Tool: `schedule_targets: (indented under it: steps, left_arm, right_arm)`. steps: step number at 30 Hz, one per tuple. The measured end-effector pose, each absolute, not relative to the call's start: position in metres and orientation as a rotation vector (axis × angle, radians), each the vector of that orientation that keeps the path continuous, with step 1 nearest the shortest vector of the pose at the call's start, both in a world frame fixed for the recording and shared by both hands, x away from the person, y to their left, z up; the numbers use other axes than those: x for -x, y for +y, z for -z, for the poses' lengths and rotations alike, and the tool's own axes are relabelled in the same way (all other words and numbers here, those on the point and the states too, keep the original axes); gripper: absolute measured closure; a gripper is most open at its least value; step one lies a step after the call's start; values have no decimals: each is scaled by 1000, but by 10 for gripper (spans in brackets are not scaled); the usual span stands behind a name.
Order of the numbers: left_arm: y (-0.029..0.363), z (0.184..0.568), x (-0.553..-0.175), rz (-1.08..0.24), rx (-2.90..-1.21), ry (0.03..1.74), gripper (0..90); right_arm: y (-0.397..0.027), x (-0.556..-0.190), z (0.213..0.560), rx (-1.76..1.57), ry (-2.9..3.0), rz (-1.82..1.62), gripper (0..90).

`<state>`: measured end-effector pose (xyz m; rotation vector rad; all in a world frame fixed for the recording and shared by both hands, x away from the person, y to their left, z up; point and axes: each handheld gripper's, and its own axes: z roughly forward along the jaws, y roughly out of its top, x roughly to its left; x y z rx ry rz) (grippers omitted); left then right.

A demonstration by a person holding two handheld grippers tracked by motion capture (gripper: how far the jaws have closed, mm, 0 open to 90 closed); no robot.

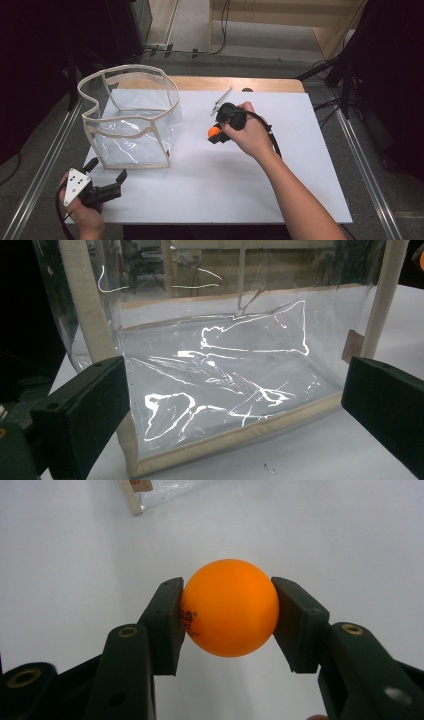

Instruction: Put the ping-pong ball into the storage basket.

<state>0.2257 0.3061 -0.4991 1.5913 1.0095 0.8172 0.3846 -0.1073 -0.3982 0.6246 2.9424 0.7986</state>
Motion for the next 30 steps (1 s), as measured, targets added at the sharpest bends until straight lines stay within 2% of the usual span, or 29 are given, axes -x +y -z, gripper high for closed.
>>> schedule_targets:
  steps: [30]
  left_arm:
    - [306,499,-226,-817,-1596,1010,0]
  right_arm:
    - [-94,-386,377,-565,2949,-797,480]
